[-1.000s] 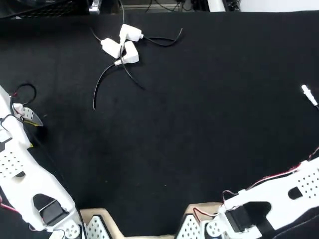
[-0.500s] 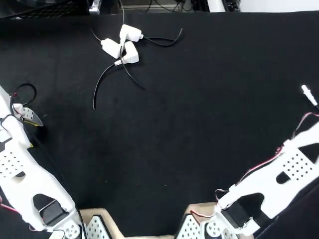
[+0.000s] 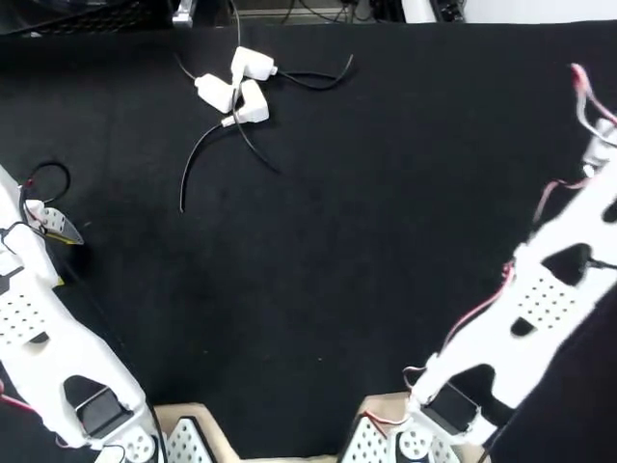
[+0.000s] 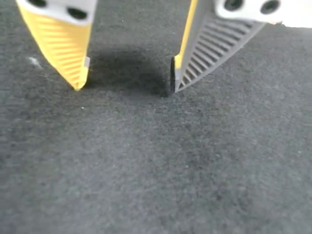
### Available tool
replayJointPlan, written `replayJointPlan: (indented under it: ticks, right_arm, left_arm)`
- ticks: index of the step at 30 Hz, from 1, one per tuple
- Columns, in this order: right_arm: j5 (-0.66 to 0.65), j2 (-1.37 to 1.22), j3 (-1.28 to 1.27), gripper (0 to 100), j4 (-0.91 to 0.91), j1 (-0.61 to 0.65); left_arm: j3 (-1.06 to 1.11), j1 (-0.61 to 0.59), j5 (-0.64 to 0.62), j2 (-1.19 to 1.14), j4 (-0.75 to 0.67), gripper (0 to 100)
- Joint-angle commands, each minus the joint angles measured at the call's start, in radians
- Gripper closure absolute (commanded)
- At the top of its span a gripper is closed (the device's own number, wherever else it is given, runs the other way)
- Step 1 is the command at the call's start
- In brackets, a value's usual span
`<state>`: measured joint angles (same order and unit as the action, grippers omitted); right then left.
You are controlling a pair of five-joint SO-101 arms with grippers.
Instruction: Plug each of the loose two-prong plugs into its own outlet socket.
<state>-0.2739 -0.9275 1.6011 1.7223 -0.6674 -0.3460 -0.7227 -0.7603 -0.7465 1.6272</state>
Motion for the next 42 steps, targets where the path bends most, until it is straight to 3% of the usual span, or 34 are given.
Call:
replayJointPlan:
  ticks: [1, 6, 16, 24, 29, 32, 42]
  right_arm:
    - [0.064, 0.071, 0.036, 97.1, 0.046, 0.094]
    - [0.135, 0.114, -0.087, 97.1, 0.046, 0.224]
    - [0.241, 0.479, -0.674, 97.1, 0.035, 0.566]
    - [0.315, 0.503, -0.975, 97.1, -0.074, 0.862]
    - [0.299, 0.504, -1.133, 97.1, -0.181, 1.096]
    - [0.224, 0.498, -1.214, 97.1, -0.238, 1.186]
    - [0.147, 0.498, -1.626, 96.6, -0.715, 1.275]
  left_arm:
    - [-0.007, 0.008, 0.006, 0.005, 0.011, 72]
    - [-0.008, 0.008, 0.006, 0.005, 0.011, 72]
    - [-0.01, 0.008, 0.006, 0.005, 0.011, 72]
    - [-0.005, 0.005, 0.008, 0.005, 0.011, 72]
    - [-0.005, -0.007, 0.008, 0.005, 0.011, 72]
    - [-0.013, -0.038, 0.009, 0.005, 0.009, 72]
    - [-0.015, -0.059, 0.057, 0.005, 0.008, 72]
